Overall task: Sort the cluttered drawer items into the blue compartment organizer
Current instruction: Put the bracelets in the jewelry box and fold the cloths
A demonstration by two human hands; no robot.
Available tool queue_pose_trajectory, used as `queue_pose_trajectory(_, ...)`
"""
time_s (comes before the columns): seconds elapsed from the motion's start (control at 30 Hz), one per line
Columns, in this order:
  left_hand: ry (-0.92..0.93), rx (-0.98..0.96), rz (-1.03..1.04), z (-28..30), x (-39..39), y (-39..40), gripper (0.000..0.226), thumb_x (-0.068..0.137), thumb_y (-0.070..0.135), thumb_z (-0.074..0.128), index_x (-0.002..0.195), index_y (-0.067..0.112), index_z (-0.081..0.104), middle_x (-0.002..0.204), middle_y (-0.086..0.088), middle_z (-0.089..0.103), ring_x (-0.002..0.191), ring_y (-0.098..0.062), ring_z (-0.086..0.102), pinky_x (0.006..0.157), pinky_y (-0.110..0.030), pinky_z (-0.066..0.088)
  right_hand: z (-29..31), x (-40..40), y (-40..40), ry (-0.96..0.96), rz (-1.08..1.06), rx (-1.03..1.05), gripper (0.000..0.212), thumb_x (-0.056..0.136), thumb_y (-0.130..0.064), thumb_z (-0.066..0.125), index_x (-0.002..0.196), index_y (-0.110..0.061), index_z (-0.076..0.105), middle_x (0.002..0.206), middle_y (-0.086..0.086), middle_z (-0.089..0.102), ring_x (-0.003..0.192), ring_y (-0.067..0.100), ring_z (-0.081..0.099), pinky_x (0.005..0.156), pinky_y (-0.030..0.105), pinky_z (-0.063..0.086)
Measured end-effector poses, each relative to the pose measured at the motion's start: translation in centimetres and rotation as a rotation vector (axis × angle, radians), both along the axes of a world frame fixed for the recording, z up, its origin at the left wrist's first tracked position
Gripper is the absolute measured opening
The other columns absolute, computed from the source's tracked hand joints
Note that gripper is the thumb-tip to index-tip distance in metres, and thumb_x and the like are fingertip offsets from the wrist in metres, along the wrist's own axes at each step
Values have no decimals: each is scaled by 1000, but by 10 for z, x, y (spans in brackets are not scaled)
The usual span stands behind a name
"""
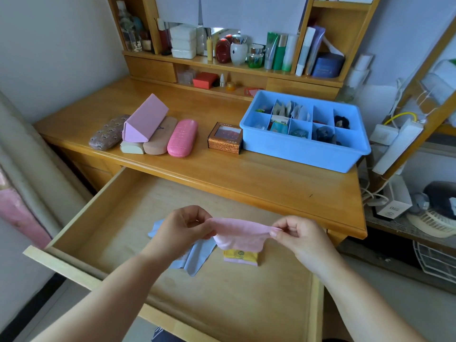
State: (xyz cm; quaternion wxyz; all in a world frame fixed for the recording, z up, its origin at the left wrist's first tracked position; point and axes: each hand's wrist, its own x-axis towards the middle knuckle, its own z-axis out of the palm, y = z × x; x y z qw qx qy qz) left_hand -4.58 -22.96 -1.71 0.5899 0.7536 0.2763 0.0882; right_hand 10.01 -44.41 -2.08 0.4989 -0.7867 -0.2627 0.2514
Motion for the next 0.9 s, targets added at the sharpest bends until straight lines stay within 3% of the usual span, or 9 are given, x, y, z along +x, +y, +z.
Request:
queue_pose_trajectory(0.07, -8, -29, -58, -2, -7, 3, 7, 85, 10, 67, 79, 7, 66, 78, -9, 74, 78, -21, 71, 74, -28, 54, -1, -5, -8, 5, 47, -1, 14, 85, -16, 68, 76, -27, 71, 72, -7, 72, 64, -1, 61, 60, 12, 41)
queue_pose_trajectory(0.17, 90, -57, -225, -17, -25, 3, 5, 84, 8, 70, 79, 8, 67, 78, -9, 73, 72, -14, 66, 67, -23, 49, -16, -21, -22, 20, 130, -97, 18, 83, -18, 70, 79, -35, 71, 71, -8, 72, 62, -1, 60, 60, 13, 42)
queue_pose_trajectory(0.3, 373, 233, -443, -52, -36, -6, 4, 79, 21, 69, 75, 19, 68, 84, -2, 71, 70, -5, 57, 69, -27, 47, -54, -42, -28, 88, 231, -319, 17, 80, -18, 70, 69, -30, 71, 73, -10, 72, 66, 1, 64, 64, 14, 47)
queue_pose_trajectory(0.37, 485, 278, -541, -67, -34, -12, 8, 79, 27, 67, 71, 28, 65, 82, 8, 68, 74, 2, 57, 77, -24, 49, -75, -48, -27, 89, 255, -436, 16, 80, -18, 70, 67, -26, 69, 62, -10, 66, 57, -2, 55, 54, 12, 41)
queue_pose_trajectory(0.47, 612, 328, -627, -82, -25, -14, 14, 78, 33, 66, 67, 35, 58, 76, 20, 61, 73, 5, 56, 75, -17, 48, -95, -50, -21, 74, 267, -561, 14, 81, -23, 69, 67, -25, 66, 55, -10, 55, 49, -2, 47, 48, 10, 36)
queue_pose_trajectory(0.53, 624, 345, -608, -87, -17, -11, 13, 78, 28, 64, 67, 31, 57, 74, 15, 62, 64, 4, 53, 65, -14, 46, -102, -47, -17, 55, 243, -574, 24, 82, -24, 67, 60, -28, 60, 54, -12, 55, 48, -3, 47, 48, 10, 35)
queue_pose_trajectory(0.63, 579, 339, -423, -93, -3, -6, 16, 80, 20, 60, 65, 25, 55, 62, 9, 60, 50, -2, 52, 53, -17, 43, -105, -36, -8, 71, 82, -515, 24, 84, -20, 63, 61, -27, 62, 57, -11, 61, 50, -3, 51, 49, 12, 36)
queue_pose_trajectory(0.73, 546, 345, -241, -100, 10, 0, 19, 84, 19, 57, 66, 23, 54, 59, 6, 61, 46, -5, 52, 45, -14, 38, -107, -22, 4, 114, -60, -428, 20, 83, -15, 63, 65, -24, 64, 61, -7, 64, 57, 8, 55, 56, 23, 39)
queue_pose_trajectory(0.9, 599, 494, -202, -114, 25, 5, 24, 86, 24, 56, 64, 25, 46, 56, 11, 47, 50, -1, 40, 39, -13, 28, -118, -8, 23, 76, -95, -431, 15, 83, -14, 61, 68, -16, 62, 59, -6, 56, 56, 13, 46, 56, 27, 33)
